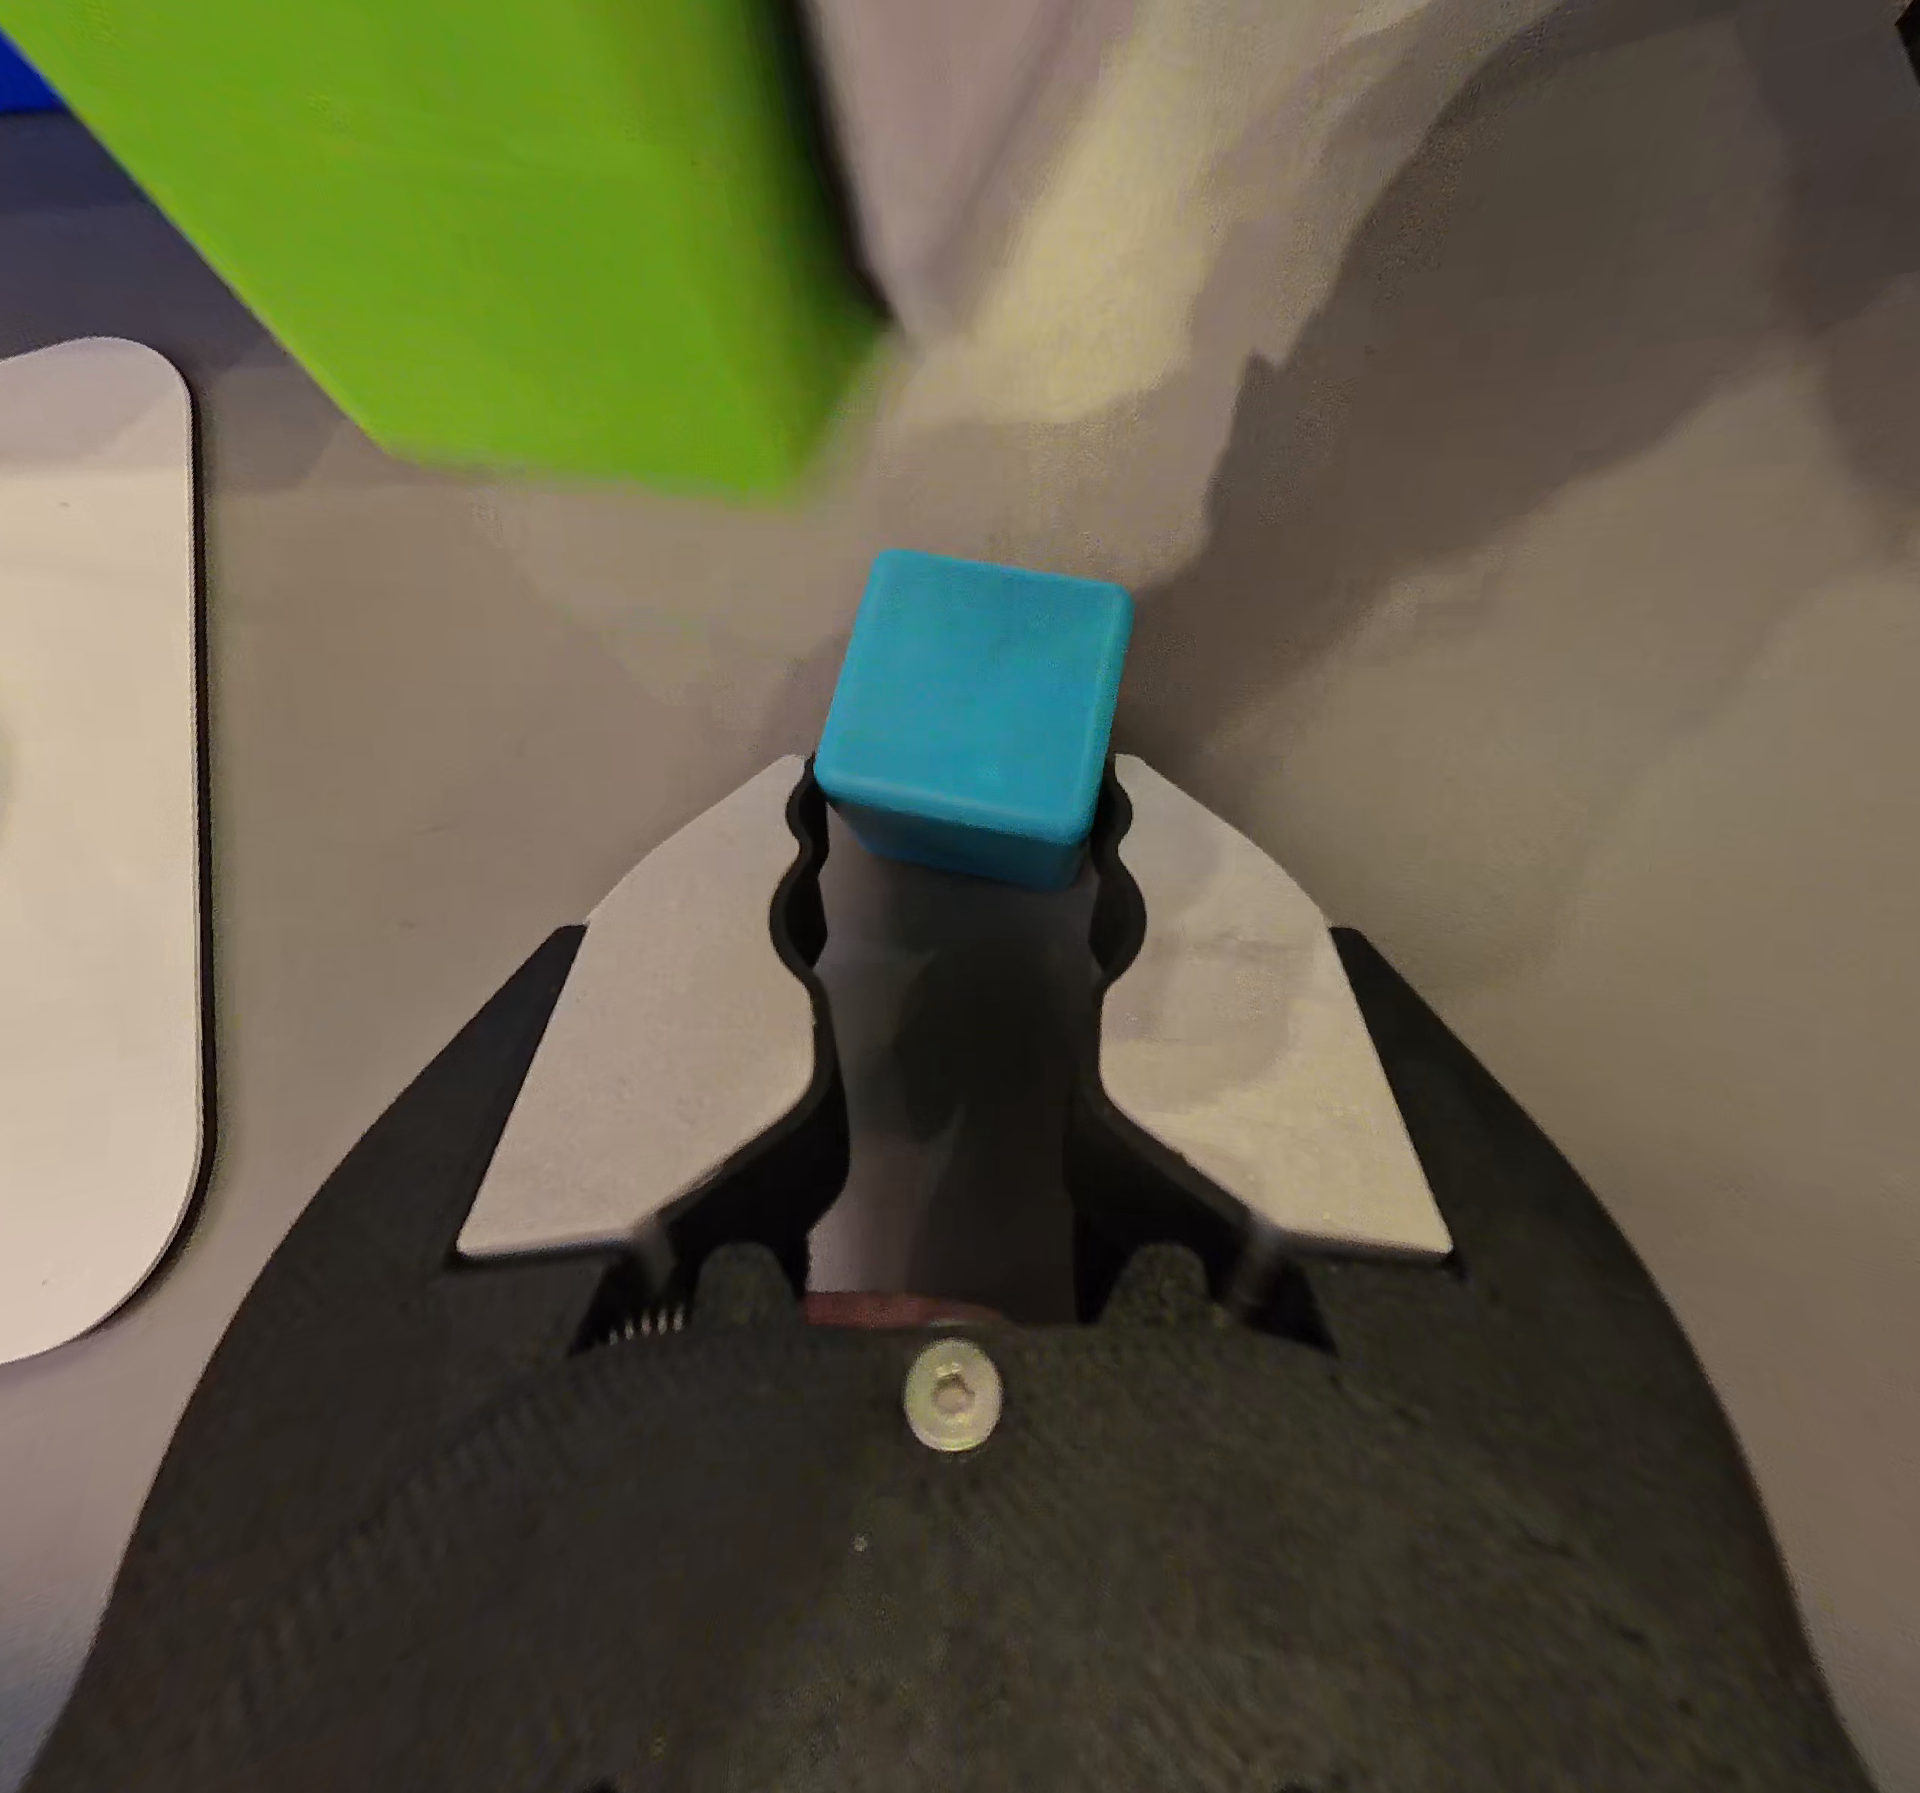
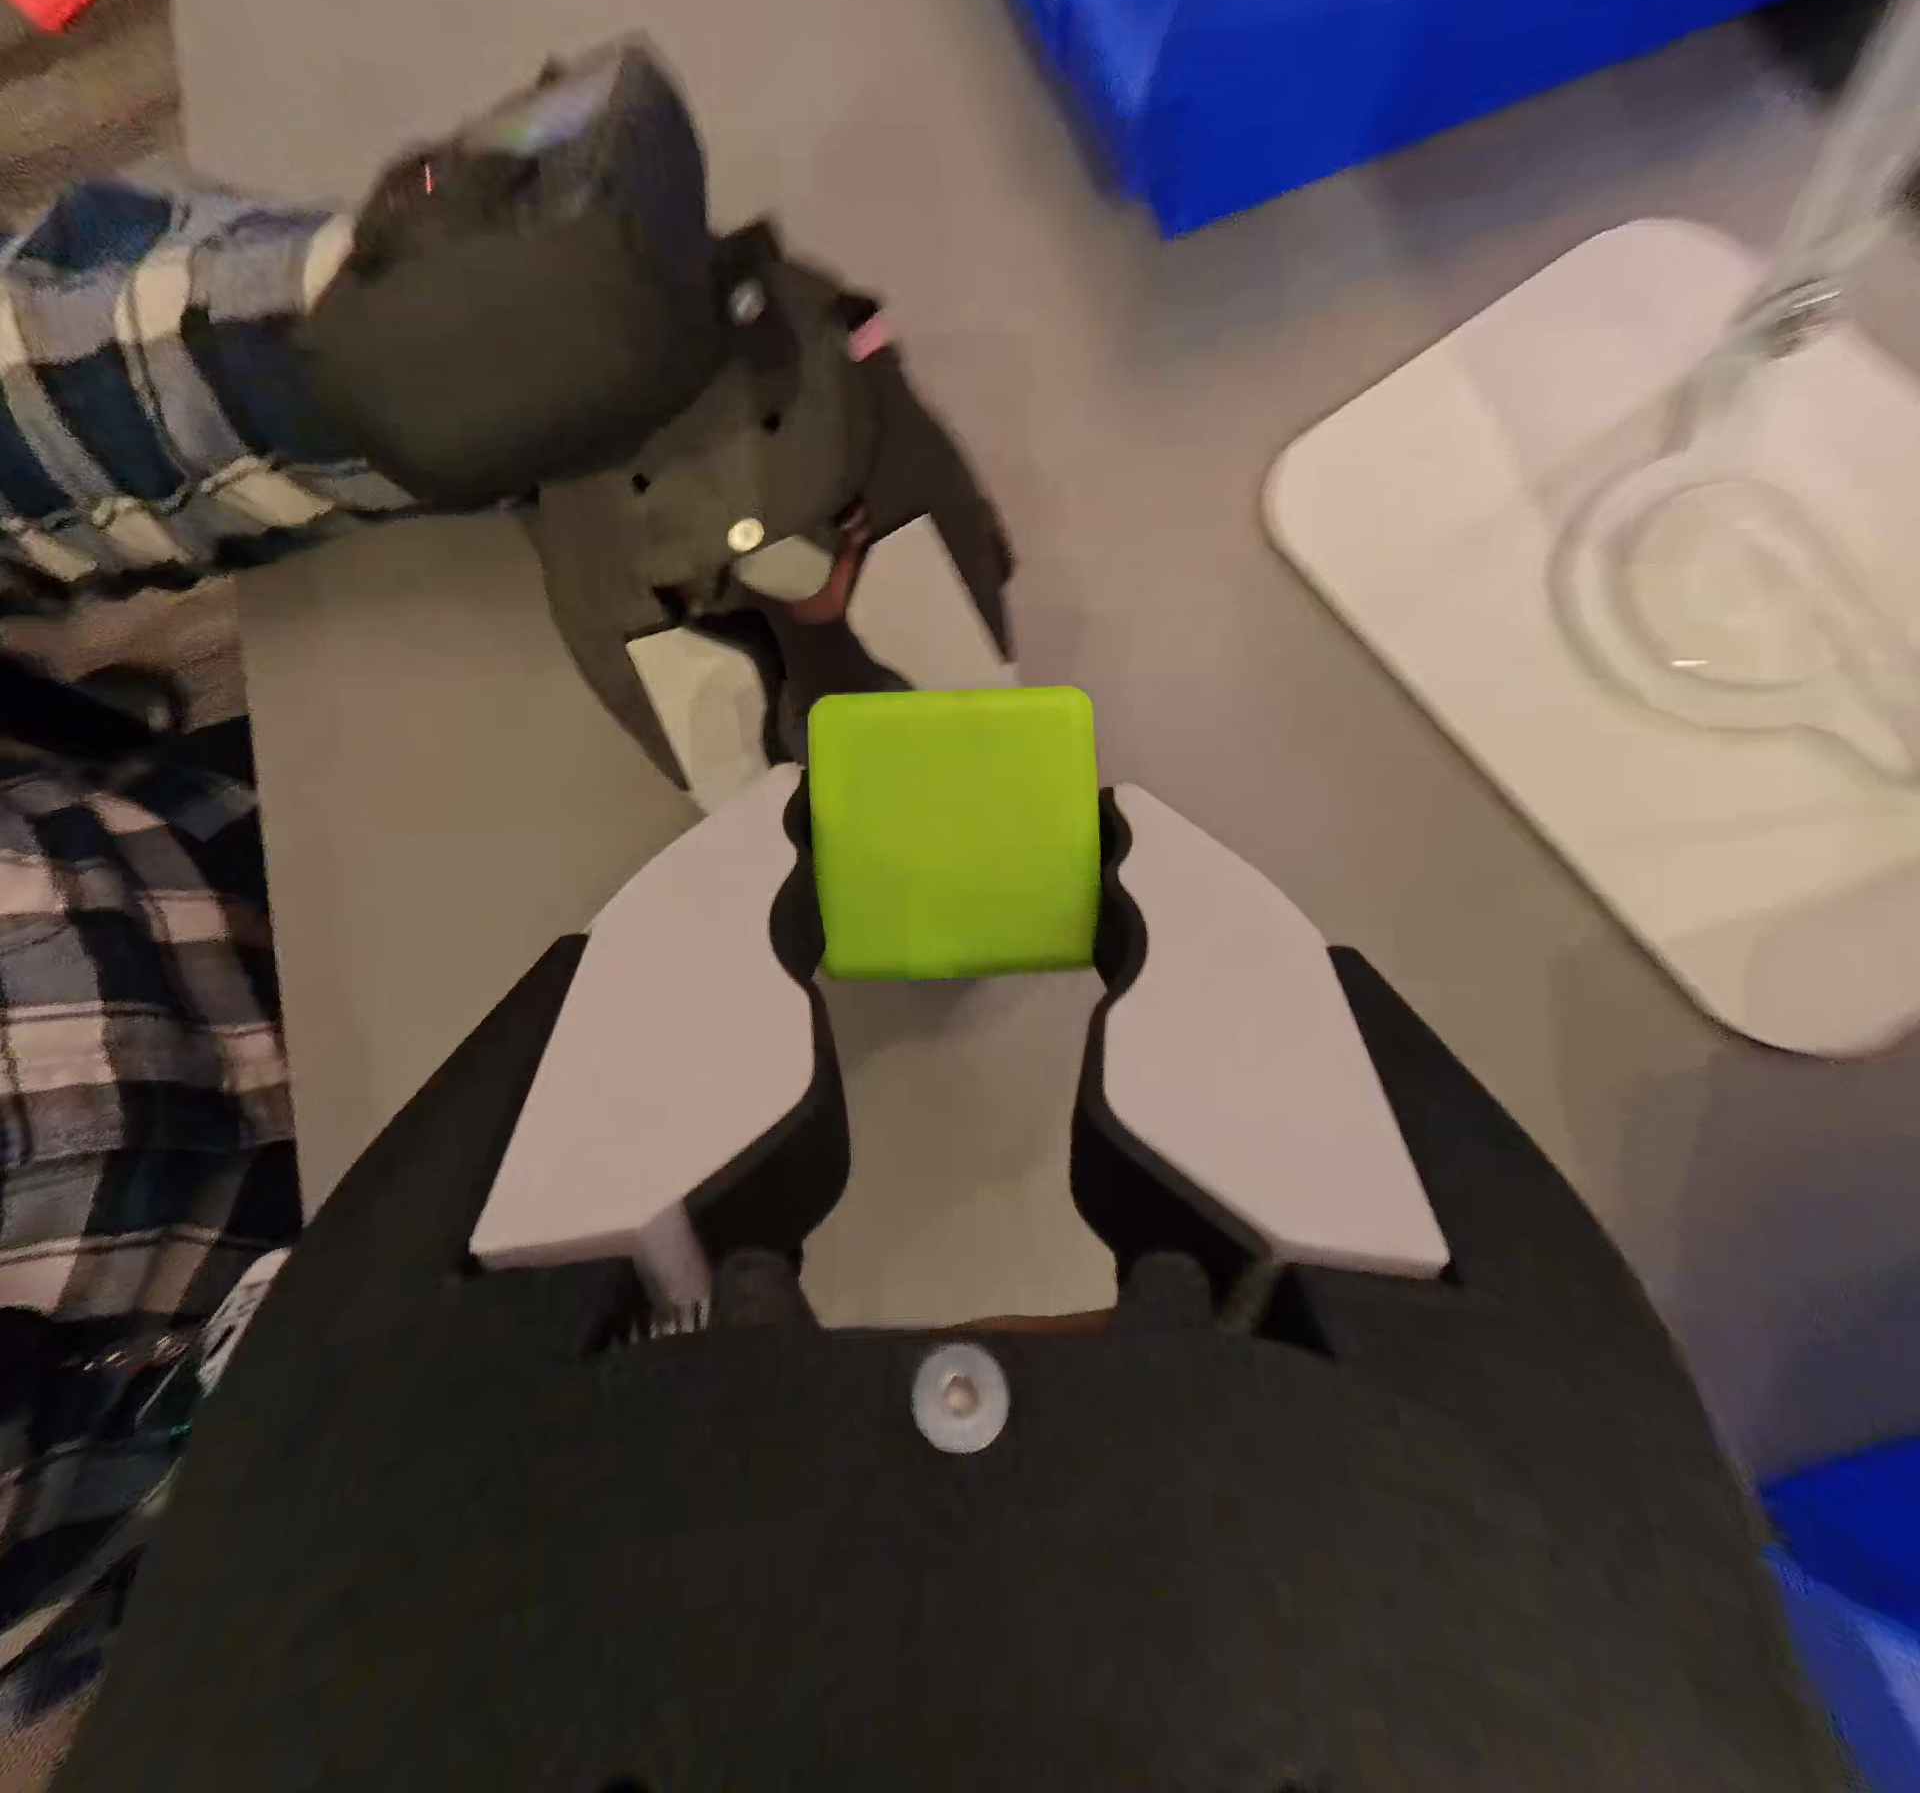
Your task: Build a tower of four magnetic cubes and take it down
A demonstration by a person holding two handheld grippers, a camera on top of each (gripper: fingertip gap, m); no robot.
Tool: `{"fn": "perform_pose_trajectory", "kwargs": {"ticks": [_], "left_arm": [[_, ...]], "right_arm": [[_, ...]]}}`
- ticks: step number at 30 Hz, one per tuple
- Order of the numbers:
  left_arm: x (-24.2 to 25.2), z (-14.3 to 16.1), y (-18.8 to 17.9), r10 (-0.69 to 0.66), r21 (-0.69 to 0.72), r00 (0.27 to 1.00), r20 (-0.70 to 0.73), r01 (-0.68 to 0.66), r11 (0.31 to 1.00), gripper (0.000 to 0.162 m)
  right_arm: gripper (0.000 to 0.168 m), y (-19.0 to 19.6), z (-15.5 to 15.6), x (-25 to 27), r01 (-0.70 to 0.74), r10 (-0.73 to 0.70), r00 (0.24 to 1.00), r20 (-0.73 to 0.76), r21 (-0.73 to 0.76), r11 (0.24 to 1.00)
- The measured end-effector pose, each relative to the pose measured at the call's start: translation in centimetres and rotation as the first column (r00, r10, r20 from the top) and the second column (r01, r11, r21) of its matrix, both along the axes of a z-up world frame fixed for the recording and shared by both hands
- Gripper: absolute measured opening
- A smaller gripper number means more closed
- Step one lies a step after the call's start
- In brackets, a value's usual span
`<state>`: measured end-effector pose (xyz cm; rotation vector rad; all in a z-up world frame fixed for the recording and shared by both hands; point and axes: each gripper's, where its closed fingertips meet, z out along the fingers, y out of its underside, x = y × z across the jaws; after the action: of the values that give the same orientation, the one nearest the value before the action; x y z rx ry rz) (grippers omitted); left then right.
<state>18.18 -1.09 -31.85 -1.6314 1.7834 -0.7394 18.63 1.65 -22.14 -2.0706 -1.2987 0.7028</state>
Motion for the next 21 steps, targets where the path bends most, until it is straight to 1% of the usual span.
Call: {"fn": "perform_pose_trajectory", "kwargs": {"ticks": [3,5,7,9,11,14,17,21], "left_arm": [[0.0,0.0,0.0,0.000,0.001,1.000,0.000,0.000,1.000,0.049],[0.0,0.0,0.0,0.000,0.000,1.000,0.000,0.000,1.000,0.049],[0.0,0.0,0.0,0.000,0.000,1.000,0.000,0.000,1.000,0.049],[0.0,0.0,0.0,-0.001,-0.001,1.000,0.000,0.001,1.000,0.049],[0.0,0.0,0.0,-0.001,-0.001,1.000,0.000,0.001,1.000,0.049],[0.0,0.1,0.0,-0.001,-0.001,1.000,0.000,0.001,1.000,0.049],[0.0,0.1,-0.1,-0.001,-0.002,1.000,0.000,0.001,1.000,0.049],[0.0,0.1,-0.1,-0.001,-0.002,1.000,0.000,0.001,1.000,0.049]], "right_arm": [[0.050,3.7,4.6,4.2,0.154,-0.149,0.988,-0.050,0.110,0.982],[0.051,6.6,7.4,8.3,0.285,-0.277,0.959,-0.065,0.188,0.940],[0.051,9.5,9.1,12.8,0.404,-0.405,0.913,-0.051,0.255,0.878],[0.051,12.1,9.2,17.1,0.501,-0.518,0.855,-0.019,0.286,0.817],[0.051,14.3,7.8,20.5,0.559,-0.594,0.804,0.036,0.298,0.774],[0.052,16.5,4.2,23.3,0.597,-0.635,0.764,0.114,0.250,0.762],[0.052,17.9,0.2,24.5,0.603,-0.641,0.738,0.210,0.221,0.767],[0.051,18.8,-4.0,24.5,0.592,-0.612,0.738,0.286,0.162,0.790]]}}
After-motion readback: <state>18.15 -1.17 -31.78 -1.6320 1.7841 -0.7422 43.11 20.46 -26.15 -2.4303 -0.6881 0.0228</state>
